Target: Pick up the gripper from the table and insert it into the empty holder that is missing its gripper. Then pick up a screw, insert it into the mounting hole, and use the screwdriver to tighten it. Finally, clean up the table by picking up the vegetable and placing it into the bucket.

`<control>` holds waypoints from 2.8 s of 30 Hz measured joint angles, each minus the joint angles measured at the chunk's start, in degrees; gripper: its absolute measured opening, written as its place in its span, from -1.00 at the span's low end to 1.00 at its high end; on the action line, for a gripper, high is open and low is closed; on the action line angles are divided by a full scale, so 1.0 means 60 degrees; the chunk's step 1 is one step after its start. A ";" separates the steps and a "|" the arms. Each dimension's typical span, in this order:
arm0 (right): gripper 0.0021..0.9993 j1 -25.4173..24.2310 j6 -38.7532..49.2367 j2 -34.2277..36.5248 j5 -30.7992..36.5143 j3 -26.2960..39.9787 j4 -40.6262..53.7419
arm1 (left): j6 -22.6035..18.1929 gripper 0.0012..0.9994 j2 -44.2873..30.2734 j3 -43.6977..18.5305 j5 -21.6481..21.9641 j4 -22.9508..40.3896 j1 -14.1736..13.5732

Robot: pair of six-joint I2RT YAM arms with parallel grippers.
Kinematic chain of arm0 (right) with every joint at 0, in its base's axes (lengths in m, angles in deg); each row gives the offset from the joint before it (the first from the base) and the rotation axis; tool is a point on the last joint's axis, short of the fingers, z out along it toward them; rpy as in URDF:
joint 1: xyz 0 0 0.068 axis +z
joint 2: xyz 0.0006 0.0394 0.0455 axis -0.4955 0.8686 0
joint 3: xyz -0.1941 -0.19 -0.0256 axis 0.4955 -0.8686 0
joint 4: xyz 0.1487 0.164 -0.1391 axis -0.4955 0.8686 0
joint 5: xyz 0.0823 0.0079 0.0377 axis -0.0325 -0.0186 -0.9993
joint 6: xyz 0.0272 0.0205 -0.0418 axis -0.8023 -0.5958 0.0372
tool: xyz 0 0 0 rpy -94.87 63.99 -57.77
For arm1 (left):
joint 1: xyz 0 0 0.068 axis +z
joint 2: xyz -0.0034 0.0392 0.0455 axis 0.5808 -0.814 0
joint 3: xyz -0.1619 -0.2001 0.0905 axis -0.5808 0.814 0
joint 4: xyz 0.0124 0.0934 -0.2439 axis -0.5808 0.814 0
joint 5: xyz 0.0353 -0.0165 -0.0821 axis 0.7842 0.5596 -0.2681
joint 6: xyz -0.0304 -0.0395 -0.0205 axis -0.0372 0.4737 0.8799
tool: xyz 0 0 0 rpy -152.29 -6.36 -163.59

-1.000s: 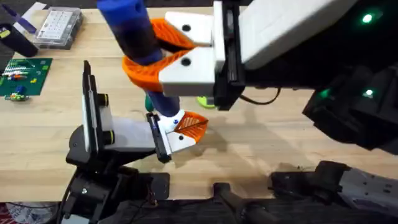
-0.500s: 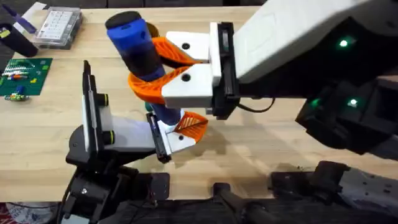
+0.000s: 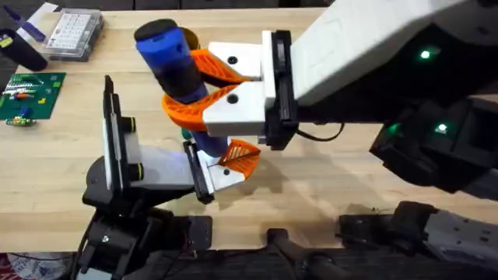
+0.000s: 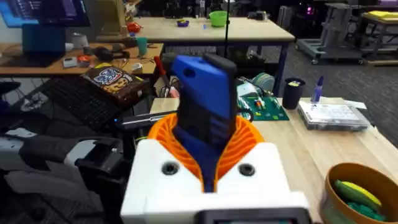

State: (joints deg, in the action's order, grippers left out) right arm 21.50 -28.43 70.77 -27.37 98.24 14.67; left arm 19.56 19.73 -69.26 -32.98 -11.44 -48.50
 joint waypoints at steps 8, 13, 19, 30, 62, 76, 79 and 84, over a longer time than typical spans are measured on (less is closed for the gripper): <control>-0.90 -0.0044 0.0096 0.0000 0.0017 0.0000 0.0006 | 0.0000 -0.97 0.0003 0.0000 0.0004 0.0000 0.0003; -0.90 -0.0044 0.0092 0.0000 0.0070 -0.0004 -0.0085 | 0.0000 -0.97 0.0000 0.0000 0.0004 0.0000 0.0003; -0.90 -0.0073 0.0092 0.0000 0.0172 -0.0004 -0.0185 | 0.0000 -0.97 0.0000 0.0000 0.0000 0.0000 0.0003; -0.90 -0.0073 0.0085 0.0000 0.0212 -0.0007 -0.0223 | 0.0000 -0.97 0.0000 0.0000 0.0000 0.0003 0.0000; -0.90 -0.0069 -0.0061 -0.0127 0.0248 -0.0248 -0.0224 | 0.0007 -0.97 0.0000 0.0000 -0.0036 0.0004 0.0003; -0.90 -0.0069 -0.0061 -0.0127 0.0248 -0.0283 -0.0223 | 0.0007 -0.97 0.0000 0.0000 -0.0033 0.0004 0.0000; -0.90 -0.0069 -0.0058 -0.0137 0.0244 -0.0291 -0.0231 | 0.0096 -0.97 0.0000 0.0000 -0.0026 0.0004 0.0003; -0.90 -0.0062 -0.0098 -0.0146 0.0285 -0.0338 -0.0412 | 0.0139 -0.97 0.0000 0.0000 -0.0034 0.0004 0.0010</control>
State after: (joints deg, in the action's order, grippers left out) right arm 21.13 -29.02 69.90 -25.66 96.21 12.20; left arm 20.39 19.72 -69.26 -33.19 -11.42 -48.44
